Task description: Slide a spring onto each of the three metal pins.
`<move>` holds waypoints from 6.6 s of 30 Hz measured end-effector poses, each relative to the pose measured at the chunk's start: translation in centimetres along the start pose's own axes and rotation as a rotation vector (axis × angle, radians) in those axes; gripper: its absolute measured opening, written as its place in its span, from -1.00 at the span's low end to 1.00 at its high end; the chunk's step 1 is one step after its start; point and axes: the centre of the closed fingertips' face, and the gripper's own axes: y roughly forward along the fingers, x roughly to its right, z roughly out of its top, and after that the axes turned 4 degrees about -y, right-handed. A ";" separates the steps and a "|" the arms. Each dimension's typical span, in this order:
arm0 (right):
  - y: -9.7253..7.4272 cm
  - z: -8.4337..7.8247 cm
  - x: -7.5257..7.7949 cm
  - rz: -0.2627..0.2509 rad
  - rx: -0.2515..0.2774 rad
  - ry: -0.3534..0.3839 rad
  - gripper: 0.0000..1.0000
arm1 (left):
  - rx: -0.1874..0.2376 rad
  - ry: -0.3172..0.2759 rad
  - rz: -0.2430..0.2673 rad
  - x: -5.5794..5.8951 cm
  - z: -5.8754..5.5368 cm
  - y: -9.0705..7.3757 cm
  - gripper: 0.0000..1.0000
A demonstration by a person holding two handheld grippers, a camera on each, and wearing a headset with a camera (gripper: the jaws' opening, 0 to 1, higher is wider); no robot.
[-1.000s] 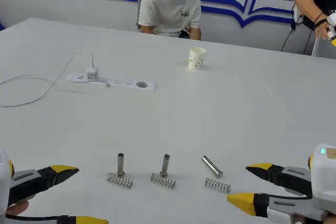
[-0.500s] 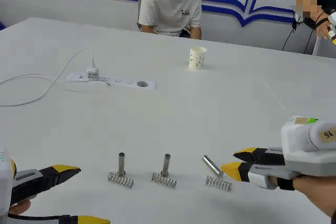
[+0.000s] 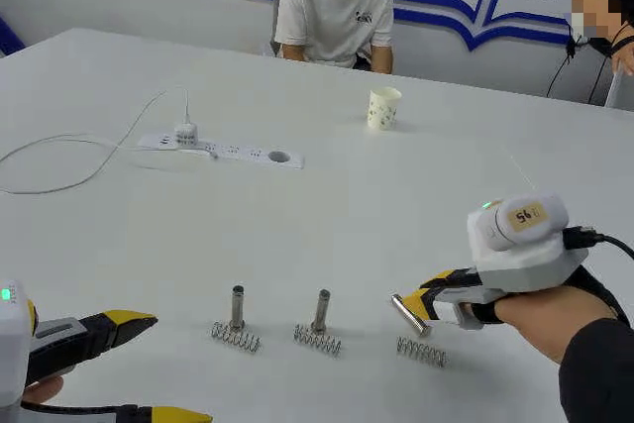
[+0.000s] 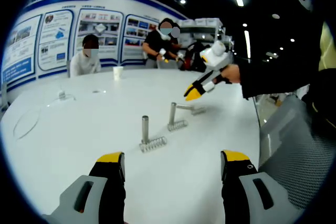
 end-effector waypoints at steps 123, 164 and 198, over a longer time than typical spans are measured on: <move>-3.5 -1.5 -1.8 -0.058 0.000 0.034 -0.73 | 0.013 0.036 -0.027 1.0 1.1 0.1 0.48; -3.1 -6.3 -2.5 0.159 -0.048 -0.210 -0.65 | -0.006 0.041 -0.035 0.9 1.0 0.4 0.46; -2.7 -6.8 -3.9 0.263 -0.079 -0.226 -0.78 | -0.035 0.043 -0.091 2.5 0.2 0.7 0.32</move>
